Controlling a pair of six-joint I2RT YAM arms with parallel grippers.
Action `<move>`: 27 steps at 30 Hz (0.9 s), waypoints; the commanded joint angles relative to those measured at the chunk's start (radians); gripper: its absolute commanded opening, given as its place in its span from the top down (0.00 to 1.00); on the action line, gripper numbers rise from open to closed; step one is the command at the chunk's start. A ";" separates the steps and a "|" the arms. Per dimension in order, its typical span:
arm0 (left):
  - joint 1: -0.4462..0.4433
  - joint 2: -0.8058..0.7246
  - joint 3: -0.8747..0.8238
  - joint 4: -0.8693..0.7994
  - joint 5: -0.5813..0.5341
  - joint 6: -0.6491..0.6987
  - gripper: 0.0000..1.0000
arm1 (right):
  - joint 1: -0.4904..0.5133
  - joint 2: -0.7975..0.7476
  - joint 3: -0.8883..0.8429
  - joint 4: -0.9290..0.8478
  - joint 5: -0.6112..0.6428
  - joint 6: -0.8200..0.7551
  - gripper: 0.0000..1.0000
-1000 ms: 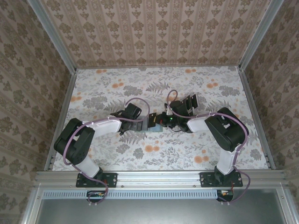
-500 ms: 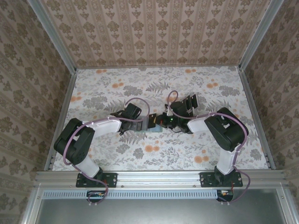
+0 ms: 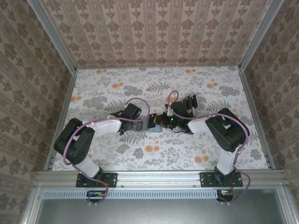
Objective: Put the credit cards into the card holder
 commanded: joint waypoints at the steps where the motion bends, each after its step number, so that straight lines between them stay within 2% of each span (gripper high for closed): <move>1: -0.003 0.012 -0.015 -0.026 -0.006 0.001 0.00 | 0.005 -0.010 -0.001 0.033 0.003 0.013 1.00; 27: -0.004 0.016 -0.013 -0.025 -0.005 -0.001 0.00 | 0.028 0.040 0.008 0.067 -0.014 0.042 1.00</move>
